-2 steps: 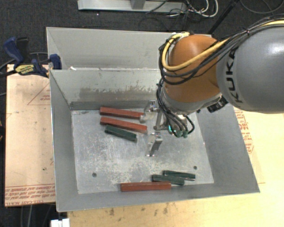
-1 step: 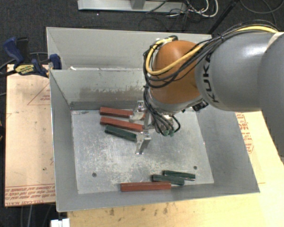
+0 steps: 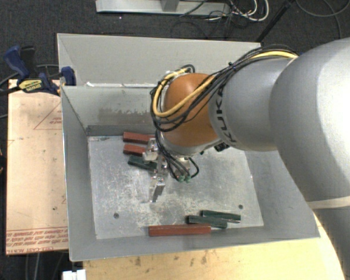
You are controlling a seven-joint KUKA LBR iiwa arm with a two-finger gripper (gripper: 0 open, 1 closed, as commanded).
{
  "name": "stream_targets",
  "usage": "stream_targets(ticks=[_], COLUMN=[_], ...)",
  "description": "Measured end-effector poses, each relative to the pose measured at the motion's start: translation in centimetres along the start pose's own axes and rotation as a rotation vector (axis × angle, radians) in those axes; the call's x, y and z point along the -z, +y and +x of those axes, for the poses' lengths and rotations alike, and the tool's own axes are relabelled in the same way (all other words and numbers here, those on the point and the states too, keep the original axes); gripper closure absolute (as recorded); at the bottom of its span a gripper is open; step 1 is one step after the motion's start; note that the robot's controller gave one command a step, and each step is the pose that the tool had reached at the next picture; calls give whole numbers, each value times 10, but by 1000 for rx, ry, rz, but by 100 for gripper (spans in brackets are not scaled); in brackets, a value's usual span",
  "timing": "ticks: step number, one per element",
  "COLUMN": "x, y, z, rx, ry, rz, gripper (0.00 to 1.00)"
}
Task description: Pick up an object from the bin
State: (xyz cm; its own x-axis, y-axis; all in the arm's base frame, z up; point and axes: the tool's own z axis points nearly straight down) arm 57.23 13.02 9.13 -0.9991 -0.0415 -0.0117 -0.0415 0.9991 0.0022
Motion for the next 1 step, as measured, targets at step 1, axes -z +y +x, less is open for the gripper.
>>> stream_targets(ticks=[1], x=[-8], y=[2], z=[1], rx=[-5], ry=[10], rz=[-1], gripper=[100])
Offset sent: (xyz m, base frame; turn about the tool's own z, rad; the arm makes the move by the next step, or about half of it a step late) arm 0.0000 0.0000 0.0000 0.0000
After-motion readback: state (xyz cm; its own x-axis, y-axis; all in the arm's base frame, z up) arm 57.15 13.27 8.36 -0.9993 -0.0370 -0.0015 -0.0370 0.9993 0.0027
